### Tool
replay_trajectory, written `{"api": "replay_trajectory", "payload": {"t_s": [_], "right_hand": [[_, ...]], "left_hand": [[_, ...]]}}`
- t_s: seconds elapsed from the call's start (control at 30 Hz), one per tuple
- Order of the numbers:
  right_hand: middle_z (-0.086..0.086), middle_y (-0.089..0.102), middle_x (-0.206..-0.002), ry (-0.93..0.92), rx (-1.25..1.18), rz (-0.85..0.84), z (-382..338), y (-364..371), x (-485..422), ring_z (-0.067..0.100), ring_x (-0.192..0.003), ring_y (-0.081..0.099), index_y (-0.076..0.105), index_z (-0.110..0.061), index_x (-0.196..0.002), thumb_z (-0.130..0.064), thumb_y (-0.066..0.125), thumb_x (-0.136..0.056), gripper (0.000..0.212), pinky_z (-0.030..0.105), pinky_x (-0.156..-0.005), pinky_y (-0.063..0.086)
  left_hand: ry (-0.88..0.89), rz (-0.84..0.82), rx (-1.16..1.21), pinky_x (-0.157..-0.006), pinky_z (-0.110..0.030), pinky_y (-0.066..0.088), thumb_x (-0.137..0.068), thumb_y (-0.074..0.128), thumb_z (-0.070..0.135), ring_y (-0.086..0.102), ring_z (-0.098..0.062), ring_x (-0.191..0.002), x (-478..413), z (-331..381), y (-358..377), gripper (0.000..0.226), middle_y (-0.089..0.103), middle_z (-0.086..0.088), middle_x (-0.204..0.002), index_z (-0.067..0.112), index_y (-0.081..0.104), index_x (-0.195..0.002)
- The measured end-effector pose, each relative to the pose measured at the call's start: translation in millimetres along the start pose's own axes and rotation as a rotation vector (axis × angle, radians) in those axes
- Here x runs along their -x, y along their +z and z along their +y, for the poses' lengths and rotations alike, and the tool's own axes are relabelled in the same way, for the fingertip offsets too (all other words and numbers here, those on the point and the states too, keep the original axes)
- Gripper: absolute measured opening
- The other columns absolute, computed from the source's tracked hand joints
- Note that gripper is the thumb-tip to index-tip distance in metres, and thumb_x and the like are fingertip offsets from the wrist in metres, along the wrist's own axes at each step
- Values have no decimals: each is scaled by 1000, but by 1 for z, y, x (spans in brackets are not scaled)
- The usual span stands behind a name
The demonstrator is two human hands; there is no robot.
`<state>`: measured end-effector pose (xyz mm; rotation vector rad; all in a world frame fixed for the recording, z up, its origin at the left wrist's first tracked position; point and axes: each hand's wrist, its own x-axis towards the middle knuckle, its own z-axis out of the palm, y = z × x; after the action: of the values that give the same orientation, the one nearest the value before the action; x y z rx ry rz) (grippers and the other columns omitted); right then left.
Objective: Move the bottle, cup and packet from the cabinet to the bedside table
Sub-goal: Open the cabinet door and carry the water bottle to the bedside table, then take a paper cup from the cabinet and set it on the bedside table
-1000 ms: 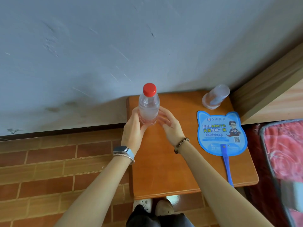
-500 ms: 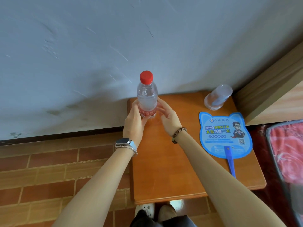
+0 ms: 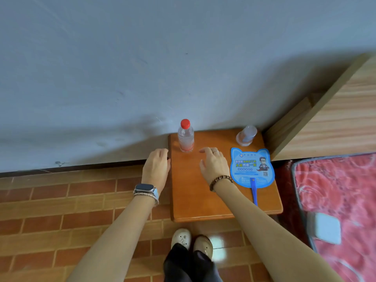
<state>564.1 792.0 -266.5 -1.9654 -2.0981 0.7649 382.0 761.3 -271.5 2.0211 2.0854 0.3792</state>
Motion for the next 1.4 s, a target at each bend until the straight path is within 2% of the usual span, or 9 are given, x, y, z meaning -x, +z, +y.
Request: {"api": "replay_trajectory", "payload": {"t_s": [0.23, 0.5, 0.63, 0.9, 1.07, 1.27, 1.4], "right_hand": [[10, 54, -128, -70, 26, -66, -55, -66, 77, 29, -113, 51, 53, -16, -124, -19, 53, -89, 35, 37, -92, 43], [10, 54, -128, -267, 54, -134, -105, -86, 126, 29, -117, 49, 56, -16, -121, -20, 54, -91, 31, 38, -94, 43], [9, 55, -123, -359, 55, -163, -131, -80, 142, 27, -115, 50, 57, -17, -119, -20, 53, -91, 29, 37, -94, 46], [8, 51, -130, -505, 58, -287, -180, -54, 193, 25, -124, 44, 55, -16, -124, -18, 50, -93, 31, 36, -101, 41], [6, 52, -128, -575, 88, -342, -199, -37, 241, 23, -121, 45, 56, -18, -123, -19, 50, -94, 30, 37, -98, 45], [7, 51, -128, -694, 155, -386, -230, -17, 305, 24, -119, 49, 54, -16, -127, -19, 47, -94, 34, 41, -99, 48], [9, 51, -130, -809, 190, -442, -263, 1, 345, 26, -122, 48, 56, -17, -121, -17, 49, -95, 27, 41, -100, 47]], "left_hand": [[-48, 14, -105, -68, -37, 54, -86, 64, 12, 61, -28, -80, 66, 14, -96, 15, 64, -14, -89, 3, 62, -98], [-219, 3, -175, -71, -39, 52, -91, 52, 16, 59, -26, -80, 165, -19, -141, 18, 64, -10, -89, 5, 62, -102], [-339, -2, -164, -70, -36, 53, -93, 48, 18, 58, -23, -83, 216, -33, -153, 20, 63, -8, -94, 8, 61, -104], [-484, 117, -168, -61, -37, 51, -85, 59, 10, 59, -28, -71, 307, -51, -180, 13, 63, -11, -83, 5, 65, -95], [-593, 193, -119, -73, -39, 50, -88, 57, 10, 60, -29, -86, 373, -49, -191, 16, 65, -11, -91, 4, 64, -100], [-738, 238, -113, -78, -37, 50, -93, 51, 16, 59, -25, -91, 465, -46, -199, 19, 64, -9, -99, 7, 62, -106], [-860, 323, -102, -77, -35, 50, -93, 52, 15, 59, -24, -91, 525, -49, -214, 20, 63, -9, -102, 7, 61, -109]]}}
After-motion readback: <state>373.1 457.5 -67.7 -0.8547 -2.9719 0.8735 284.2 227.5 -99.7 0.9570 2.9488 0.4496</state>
